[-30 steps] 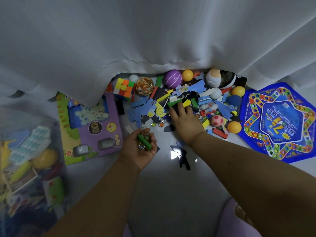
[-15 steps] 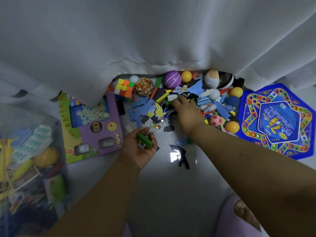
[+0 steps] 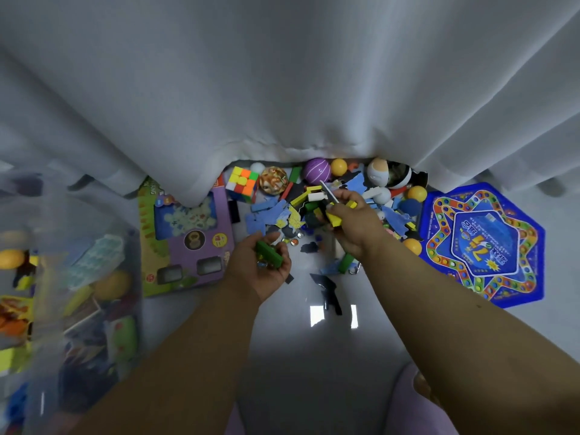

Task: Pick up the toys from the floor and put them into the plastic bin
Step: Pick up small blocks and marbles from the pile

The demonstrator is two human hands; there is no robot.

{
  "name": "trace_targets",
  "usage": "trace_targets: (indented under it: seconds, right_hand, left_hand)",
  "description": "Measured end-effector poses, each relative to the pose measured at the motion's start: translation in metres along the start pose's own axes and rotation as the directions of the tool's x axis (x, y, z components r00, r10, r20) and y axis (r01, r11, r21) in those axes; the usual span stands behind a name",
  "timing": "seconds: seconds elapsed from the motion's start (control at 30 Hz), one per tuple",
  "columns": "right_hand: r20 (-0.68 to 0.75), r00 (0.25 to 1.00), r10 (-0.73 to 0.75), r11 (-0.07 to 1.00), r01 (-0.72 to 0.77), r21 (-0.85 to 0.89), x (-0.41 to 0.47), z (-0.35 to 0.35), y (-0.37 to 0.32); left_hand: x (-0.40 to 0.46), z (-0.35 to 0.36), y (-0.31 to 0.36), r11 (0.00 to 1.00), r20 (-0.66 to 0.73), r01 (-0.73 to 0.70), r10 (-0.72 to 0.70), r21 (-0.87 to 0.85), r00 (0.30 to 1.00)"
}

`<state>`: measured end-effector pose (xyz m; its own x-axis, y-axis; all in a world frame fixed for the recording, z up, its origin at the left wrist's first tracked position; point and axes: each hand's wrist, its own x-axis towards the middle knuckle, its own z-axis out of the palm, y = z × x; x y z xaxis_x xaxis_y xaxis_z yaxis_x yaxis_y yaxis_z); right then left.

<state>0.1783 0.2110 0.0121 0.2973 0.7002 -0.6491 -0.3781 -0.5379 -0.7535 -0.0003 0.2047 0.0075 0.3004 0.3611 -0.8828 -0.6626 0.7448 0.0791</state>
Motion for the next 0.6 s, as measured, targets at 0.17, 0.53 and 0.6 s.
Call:
trace_targets:
  seconds: [0.17,0.53,0.6]
  right_hand:
    - [0.128,0.987,0.094,0.94,-0.13,0.315,-0.05,0.03,-0.025]
    - [0.511,0.858,0.051,0.952,-0.196,0.235,-0.182,0.177,-0.052]
    - [0.562,0.823,0.085,0.964,-0.21,0.162,-0.205,0.207,-0.044]
  left_hand:
    - [-0.044,0.022,0.026,0.994,0.054,-0.039,0.034,0.101,0.998]
    - [-0.222,-0.004,0.161,0.86,0.048,-0.265,0.271,0.437,0.961]
    - [-0.257,-0.03,0.185,0.829,0.004,-0.286,0.324,0.481,0.946]
